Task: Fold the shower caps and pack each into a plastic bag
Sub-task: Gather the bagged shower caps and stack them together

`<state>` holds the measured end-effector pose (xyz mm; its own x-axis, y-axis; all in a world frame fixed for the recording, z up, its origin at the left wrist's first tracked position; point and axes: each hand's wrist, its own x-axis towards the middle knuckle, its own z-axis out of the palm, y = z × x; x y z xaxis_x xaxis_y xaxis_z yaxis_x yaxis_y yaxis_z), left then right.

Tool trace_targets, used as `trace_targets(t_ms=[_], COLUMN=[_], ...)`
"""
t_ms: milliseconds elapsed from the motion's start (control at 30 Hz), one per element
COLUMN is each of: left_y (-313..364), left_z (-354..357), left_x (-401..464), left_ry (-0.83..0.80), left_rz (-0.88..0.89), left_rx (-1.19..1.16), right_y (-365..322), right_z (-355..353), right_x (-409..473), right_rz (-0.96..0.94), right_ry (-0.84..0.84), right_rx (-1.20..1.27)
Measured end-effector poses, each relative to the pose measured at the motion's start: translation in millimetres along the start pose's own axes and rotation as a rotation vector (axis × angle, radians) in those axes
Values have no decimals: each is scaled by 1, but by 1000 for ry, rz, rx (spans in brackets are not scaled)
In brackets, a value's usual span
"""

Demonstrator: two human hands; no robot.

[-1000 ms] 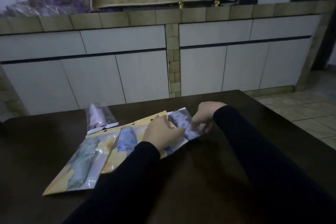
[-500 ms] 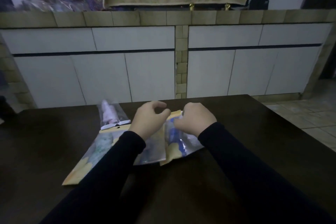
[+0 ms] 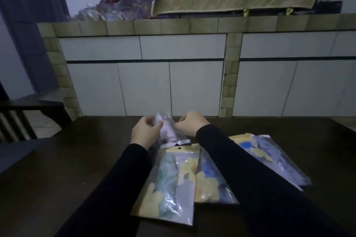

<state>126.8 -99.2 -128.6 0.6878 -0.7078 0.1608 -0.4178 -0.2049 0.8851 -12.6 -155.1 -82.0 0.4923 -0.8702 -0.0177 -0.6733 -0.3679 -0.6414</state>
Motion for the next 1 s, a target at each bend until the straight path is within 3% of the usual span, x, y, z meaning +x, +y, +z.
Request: trace_targets(t_ms=[267,467,633,733,833,1000], left_y=[-17,0,37,55,69,81], left_z=[21,15,-2,-12,-18,-24], left_x=[20,28,17,10,4,-8], left_ry=[-72,-62,-168,-307,-464,-482], left_rz=[38,135,307,376,442,499], left_rx=[-46,-442,-517,-453,-366,-288], right_y=[10,12,14,15,15,16], right_z=[34,24,7,-8,-26,-38], right_x=[40,37,21,13,7,-2], right_rz=[94,-53,-182,-203,-212,-252], right_ry=[-42,125,329,245,175,77], right_rx=[63,418,730,914,944,939])
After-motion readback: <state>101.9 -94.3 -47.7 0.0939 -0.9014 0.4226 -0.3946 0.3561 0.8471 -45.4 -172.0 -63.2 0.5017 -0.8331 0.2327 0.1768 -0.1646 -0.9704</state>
